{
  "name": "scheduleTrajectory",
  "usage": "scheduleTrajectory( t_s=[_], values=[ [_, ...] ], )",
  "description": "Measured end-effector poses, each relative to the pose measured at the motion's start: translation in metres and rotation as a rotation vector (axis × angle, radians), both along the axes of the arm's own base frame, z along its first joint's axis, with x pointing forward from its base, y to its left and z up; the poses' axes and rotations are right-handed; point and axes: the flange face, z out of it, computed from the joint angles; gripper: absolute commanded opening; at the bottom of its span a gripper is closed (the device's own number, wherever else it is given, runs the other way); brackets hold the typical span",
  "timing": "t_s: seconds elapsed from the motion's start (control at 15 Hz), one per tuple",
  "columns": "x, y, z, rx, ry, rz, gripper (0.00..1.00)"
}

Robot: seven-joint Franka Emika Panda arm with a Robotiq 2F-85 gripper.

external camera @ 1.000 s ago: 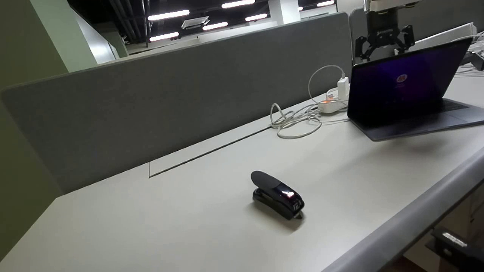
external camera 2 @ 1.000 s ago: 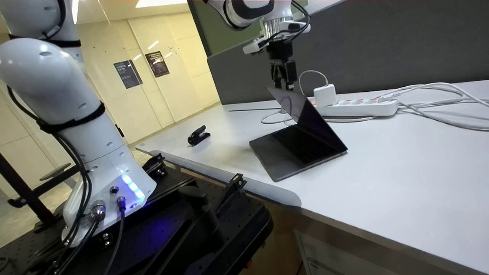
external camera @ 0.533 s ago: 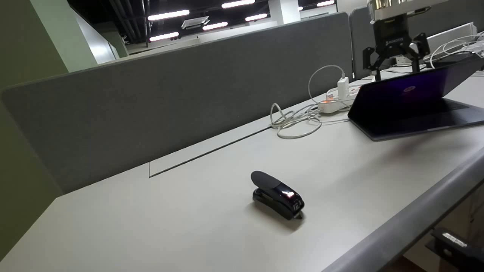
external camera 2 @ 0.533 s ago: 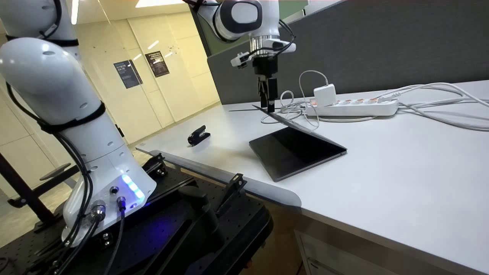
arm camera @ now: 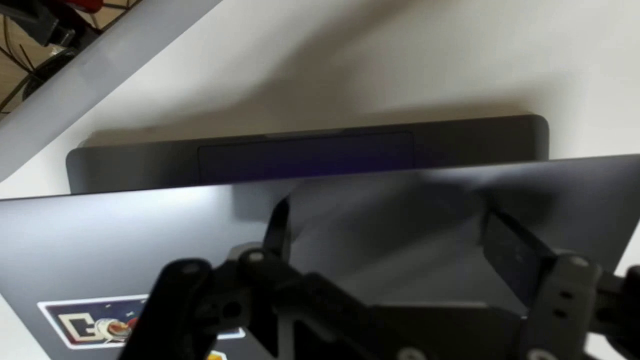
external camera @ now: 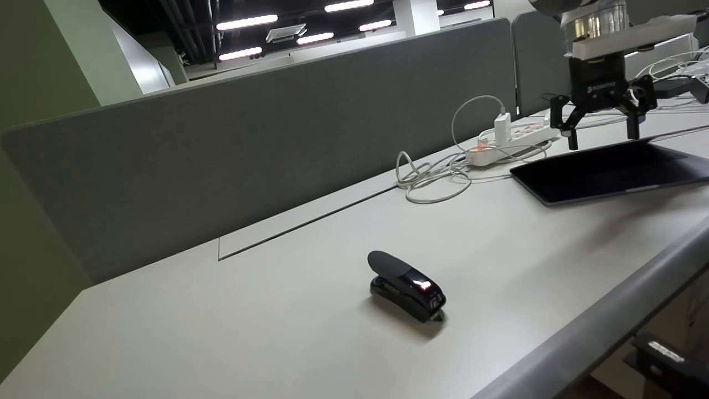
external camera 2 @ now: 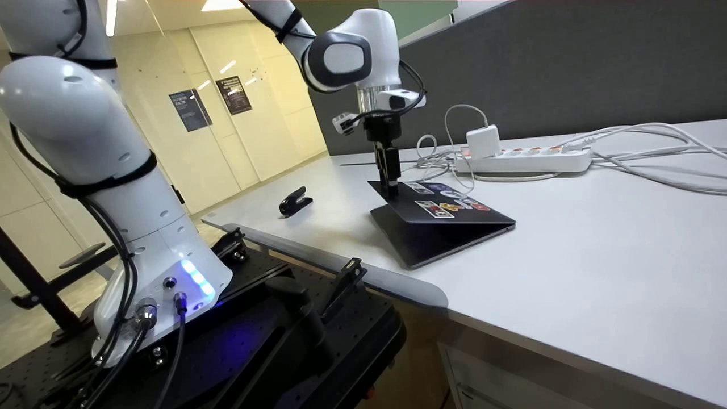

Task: Close the laptop on the table

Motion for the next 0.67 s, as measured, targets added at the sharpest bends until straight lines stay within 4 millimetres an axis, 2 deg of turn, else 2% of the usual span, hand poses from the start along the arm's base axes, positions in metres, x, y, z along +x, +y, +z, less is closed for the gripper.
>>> scheduleTrajectory(
  t_s=[0.4, 0.67],
  values=[
    [-0.028, -0.002, -0.027, -0.053, -0.059, 0.03, 1.0],
    [-0.04, -0.007, -0.042, -0.112, -0.122, 0.077, 1.0]
  ],
)
